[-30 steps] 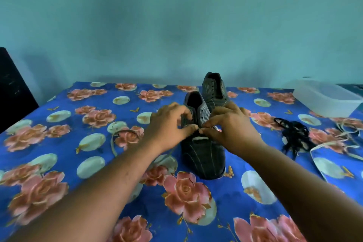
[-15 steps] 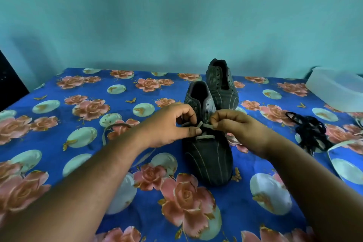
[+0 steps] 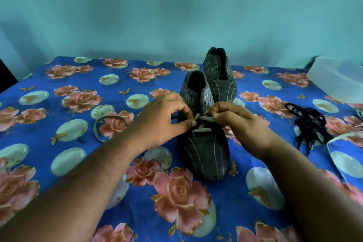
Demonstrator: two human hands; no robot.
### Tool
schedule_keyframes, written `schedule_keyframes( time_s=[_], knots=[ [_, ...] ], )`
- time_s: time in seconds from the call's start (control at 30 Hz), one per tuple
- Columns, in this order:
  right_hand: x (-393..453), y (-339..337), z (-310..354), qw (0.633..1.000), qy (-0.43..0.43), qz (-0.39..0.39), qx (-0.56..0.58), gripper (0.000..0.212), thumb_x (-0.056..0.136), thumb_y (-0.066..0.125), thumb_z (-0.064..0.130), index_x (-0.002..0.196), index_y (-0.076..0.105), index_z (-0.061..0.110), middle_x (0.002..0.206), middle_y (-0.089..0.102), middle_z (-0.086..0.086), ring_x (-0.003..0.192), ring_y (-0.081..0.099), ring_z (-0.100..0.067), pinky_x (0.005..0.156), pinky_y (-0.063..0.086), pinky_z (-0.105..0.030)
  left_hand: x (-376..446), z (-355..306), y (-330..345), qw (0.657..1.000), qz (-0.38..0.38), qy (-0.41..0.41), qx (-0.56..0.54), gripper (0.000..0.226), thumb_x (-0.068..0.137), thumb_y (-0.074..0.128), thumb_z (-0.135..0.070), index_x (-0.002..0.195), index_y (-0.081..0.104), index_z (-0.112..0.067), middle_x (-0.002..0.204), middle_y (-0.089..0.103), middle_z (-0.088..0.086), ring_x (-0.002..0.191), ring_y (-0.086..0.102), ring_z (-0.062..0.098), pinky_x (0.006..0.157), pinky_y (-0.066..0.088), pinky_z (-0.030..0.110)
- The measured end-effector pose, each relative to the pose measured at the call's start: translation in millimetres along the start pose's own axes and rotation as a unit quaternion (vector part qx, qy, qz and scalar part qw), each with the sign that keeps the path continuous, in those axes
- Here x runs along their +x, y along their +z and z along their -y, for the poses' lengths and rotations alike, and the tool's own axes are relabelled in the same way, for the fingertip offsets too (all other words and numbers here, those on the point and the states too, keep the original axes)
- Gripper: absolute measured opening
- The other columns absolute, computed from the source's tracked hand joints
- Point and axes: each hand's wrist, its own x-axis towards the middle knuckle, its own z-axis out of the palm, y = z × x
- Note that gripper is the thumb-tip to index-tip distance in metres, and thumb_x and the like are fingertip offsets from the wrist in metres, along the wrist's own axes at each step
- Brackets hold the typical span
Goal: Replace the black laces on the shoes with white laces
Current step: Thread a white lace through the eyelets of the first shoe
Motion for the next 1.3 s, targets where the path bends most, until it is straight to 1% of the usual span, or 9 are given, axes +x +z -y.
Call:
schedule_keyframes(
  time_s=[0.2,0.4,0.5,0.6,0.8,0.87,1.0,1.1,1.3],
  knots=[
    [3,4,-3,0.967,-0.116,-0.085,-0.209,0.008,0.089,0.076,0.030,0.082,0.073,0.034,0.078,0.068,0.010,0.068,0.056,-0.006,0.064,0.043,-0.021,-3,-5,4,0.999,-0.026,-0.001,0.021,0.021,0.080,0.060,-0.057,0.080,0.061,-0.036,0.093,0.052,-0.017,0.099,0.053,0.009,0.095,0.045,0.051],
    [-3,-3,-3,0.997,-0.022,-0.022,0.067,0.021,0.095,0.059,0.027,0.088,0.061,0.007,0.080,0.053,-0.002,0.076,0.046,-0.018,0.073,0.039,-0.030,-1,-4,7,0.999,-0.040,0.005,0.026,0.023,0.078,0.061,-0.058,0.080,0.064,-0.036,0.094,0.051,-0.018,0.096,0.051,0.009,0.088,0.046,0.044],
    [1,2,-8,0.992,-0.067,-0.056,-0.093,0.044,0.088,0.067,0.048,0.084,0.061,0.004,0.071,0.053,0.003,0.065,0.045,-0.008,0.060,0.038,-0.018,-2,-3,7,0.998,-0.055,0.014,0.037,0.024,0.078,0.067,-0.053,0.081,0.069,-0.030,0.093,0.052,-0.016,0.095,0.053,0.009,0.087,0.045,0.041],
    [6,4,-8,0.944,-0.150,-0.116,-0.271,0.020,0.086,0.071,0.048,0.079,0.069,0.029,0.076,0.063,0.013,0.076,0.057,-0.008,0.068,0.041,-0.019,-2,-2,5,0.997,-0.065,0.021,0.044,0.026,0.080,0.068,-0.055,0.083,0.069,-0.029,0.093,0.053,-0.016,0.094,0.054,0.011,0.084,0.045,0.039],
    [-2,-2,1,0.983,-0.144,-0.067,0.091,0.039,0.091,0.071,0.042,0.082,0.065,0.004,0.088,0.053,-0.035,0.063,0.043,-0.048,0.061,0.044,-0.042,-1,-3,7,0.997,-0.055,0.023,0.054,0.029,0.083,0.060,-0.063,0.085,0.062,-0.034,0.091,0.052,-0.016,0.091,0.051,0.009,0.081,0.041,0.036],
    [-2,-4,1,0.988,-0.112,-0.082,0.067,0.055,0.087,0.071,0.051,0.079,0.059,-0.002,0.079,0.051,-0.033,0.059,0.043,-0.049,0.052,0.043,-0.052,-1,-1,7,0.998,-0.054,0.014,0.032,0.034,0.081,0.062,-0.064,0.092,0.062,-0.032,0.091,0.053,-0.016,0.089,0.049,0.004,0.079,0.040,0.034],
    [1,7,1,0.978,-0.100,-0.118,-0.138,0.047,0.085,0.078,0.044,0.071,0.054,0.006,0.056,0.047,-0.009,0.051,0.039,-0.011,0.049,0.034,-0.022,-5,-1,10,0.999,-0.037,-0.031,-0.005,0.064,0.077,0.067,-0.063,0.128,0.056,-0.026,0.115,0.051,-0.012,0.106,0.051,0.007,0.091,0.045,0.026],
    [2,5,-3,0.972,-0.071,-0.136,-0.178,0.035,0.075,0.079,0.047,0.074,0.062,0.017,0.050,0.044,0.007,0.048,0.034,-0.008,0.047,0.028,-0.021,-6,-1,9,0.999,-0.003,-0.049,-0.009,0.087,0.077,0.063,-0.069,0.152,0.039,-0.031,0.142,0.043,-0.006,0.129,0.047,0.011,0.104,0.040,0.025],
    [-9,-2,14,0.976,-0.069,-0.113,-0.171,0.030,0.080,0.074,0.045,0.078,0.072,0.015,0.054,0.052,-0.015,0.042,0.044,-0.019,0.045,0.039,-0.025,-5,-6,6,0.994,0.067,-0.085,-0.016,0.094,0.077,0.056,-0.069,0.159,0.016,-0.045,0.169,0.010,-0.016,0.153,0.004,0.001,0.123,0.013,0.029]
  ],
)
